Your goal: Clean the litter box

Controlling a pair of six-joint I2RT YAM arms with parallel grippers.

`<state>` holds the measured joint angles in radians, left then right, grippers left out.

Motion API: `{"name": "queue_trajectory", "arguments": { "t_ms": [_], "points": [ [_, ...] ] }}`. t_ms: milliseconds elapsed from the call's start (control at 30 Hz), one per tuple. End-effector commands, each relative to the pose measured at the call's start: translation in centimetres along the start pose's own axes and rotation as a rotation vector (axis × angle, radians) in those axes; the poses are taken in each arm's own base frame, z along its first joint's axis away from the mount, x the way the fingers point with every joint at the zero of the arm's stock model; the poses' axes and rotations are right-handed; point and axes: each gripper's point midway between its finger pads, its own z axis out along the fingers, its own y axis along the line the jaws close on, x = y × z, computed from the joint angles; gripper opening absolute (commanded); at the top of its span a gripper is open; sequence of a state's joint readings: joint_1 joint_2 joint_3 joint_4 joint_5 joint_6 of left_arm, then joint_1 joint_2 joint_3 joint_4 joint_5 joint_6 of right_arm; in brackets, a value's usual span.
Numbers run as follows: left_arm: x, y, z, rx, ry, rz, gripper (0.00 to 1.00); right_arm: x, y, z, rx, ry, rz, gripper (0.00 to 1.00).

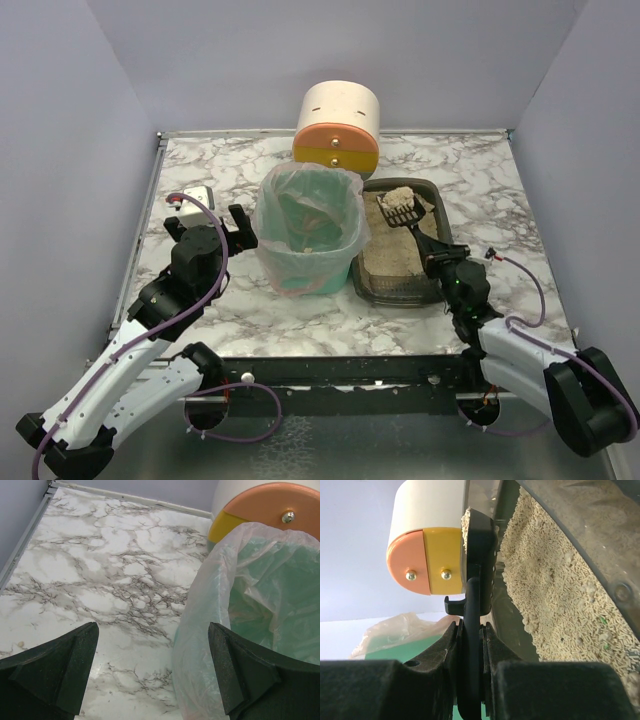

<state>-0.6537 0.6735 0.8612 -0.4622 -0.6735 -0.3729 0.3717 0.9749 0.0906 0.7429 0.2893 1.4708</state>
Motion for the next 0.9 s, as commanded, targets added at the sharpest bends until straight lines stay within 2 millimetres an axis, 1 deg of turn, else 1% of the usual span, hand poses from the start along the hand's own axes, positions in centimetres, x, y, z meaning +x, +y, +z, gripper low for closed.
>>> {"name": "queue_trajectory", "arguments": {
  "t_ms": [0,200,267,333,400,433,500,533,600,667,700,733,800,833,867],
  "points": [
    [0.2,-0.1,0.1,0.011,0.003,0.000,0.99,0.2,-1.1,-0.9,0.021,0.025,-0.034,0.01],
    [0.3,-0.1,0.1,0.008,0.006,0.003,0.99,0.5,-1.2,-2.2,0.014,0.059,-0.064,0.01],
    [0.3,0.0,0.1,0.006,0.006,0.003,0.99,0.5,-0.9,-2.7,0.001,0.072,-0.076,0.01],
    [0.4,0.0,0.1,0.004,0.006,0.004,0.99,0.2,-0.5,-3.3,-0.016,0.063,-0.097,0.01],
    [0.4,0.0,0.1,0.006,0.006,0.004,0.99,-0.8,-0.5,-3.7,-0.012,0.022,-0.105,0.01],
    [0.4,-0.1,0.2,0.005,0.006,0.004,0.99,-0.8,0.0,-4.0,-0.040,0.024,-0.098,0.01],
    [0.4,-0.1,0.2,0.004,0.007,0.005,0.99,0.0,1.6,-4.5,-0.119,0.071,-0.112,0.01],
    [0.4,-0.1,0.2,0.004,0.009,0.006,0.99,0.1,1.8,-4.6,-0.106,0.080,-0.135,0.01],
    [0.5,-0.1,0.3,0.004,0.011,0.008,0.99,-0.5,1.7,-4.7,-0.054,0.057,-0.151,0.01],
    [0.5,-0.1,0.3,0.005,0.012,0.009,0.99,0.1,2.7,-5.1,-0.133,0.086,-0.128,0.01],
    [0.5,-0.1,0.3,0.004,0.012,0.009,0.99,0.5,2.9,-5.2,-0.148,0.106,-0.115,0.01],
    [0.5,-0.1,0.3,0.002,0.013,0.010,0.99,0.3,2.6,-5.2,-0.128,0.100,-0.124,0.01],
    [0.5,-0.1,0.3,0.001,0.013,0.010,0.99,-0.9,2.1,-5.1,-0.062,0.041,-0.117,0.01],
    [0.6,-0.1,0.3,0.002,0.014,0.010,0.99,-0.8,2.4,-5.2,-0.091,0.047,-0.093,0.01],
    [0.5,-0.1,0.3,0.002,0.013,0.009,0.99,0.0,2.7,-5.4,-0.150,0.085,-0.075,0.01]
  ]
}}
